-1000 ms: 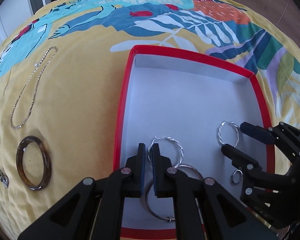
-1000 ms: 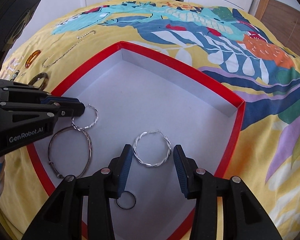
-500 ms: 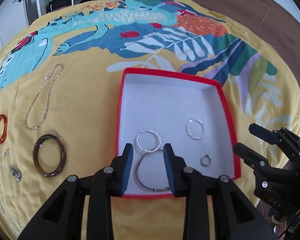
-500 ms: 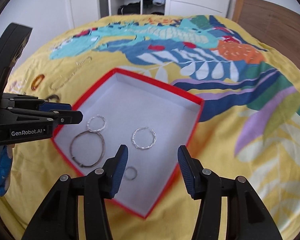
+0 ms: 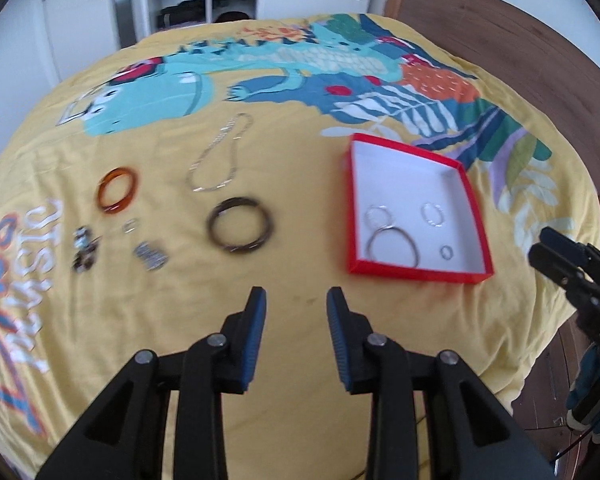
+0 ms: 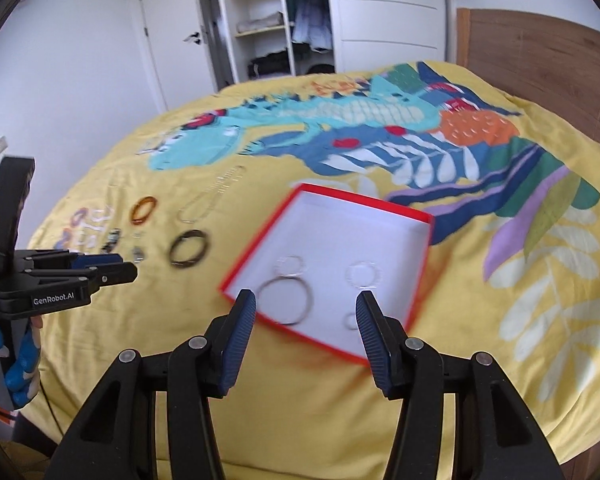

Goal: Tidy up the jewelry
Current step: 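Withdraw both tools and approach the beaded bracelet and silver pendant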

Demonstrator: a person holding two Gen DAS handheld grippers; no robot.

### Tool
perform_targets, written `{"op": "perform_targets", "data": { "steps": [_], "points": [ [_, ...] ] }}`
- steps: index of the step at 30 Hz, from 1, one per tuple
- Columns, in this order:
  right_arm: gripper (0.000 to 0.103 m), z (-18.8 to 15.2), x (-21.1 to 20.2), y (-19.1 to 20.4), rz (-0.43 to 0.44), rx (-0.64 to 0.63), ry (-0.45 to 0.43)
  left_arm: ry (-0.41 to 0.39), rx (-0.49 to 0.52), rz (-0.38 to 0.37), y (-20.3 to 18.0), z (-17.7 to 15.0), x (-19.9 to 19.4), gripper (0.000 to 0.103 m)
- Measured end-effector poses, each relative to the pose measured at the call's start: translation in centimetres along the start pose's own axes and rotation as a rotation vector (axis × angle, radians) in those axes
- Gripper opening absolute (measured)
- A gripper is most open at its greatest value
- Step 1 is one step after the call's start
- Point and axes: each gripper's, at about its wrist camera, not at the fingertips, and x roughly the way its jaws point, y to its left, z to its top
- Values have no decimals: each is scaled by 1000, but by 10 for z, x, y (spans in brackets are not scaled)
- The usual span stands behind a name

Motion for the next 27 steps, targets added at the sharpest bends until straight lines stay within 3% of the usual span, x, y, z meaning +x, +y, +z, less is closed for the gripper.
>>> {"op": "perform_targets", "data": {
  "steps": [11,15,18,20,27],
  "points": [
    [52,-7,-33,84,105,-97,-44,-55,-169,119,98,-67,-70,31],
    [52,-9,-48,118,141,-149,-62,-114,-246,136,127,-86,-100,32],
    [52,-14,-55,141,159,-199,-66,-167,-300,151,148,-102,-119,40],
    [52,-18,-54,152,175,-219,-58,-185,-339,155,164,-114,-127,40],
    [52,-31,-15,174,233,-247,27,-109,-430,187,204,-141,-110,40]
  ]
}}
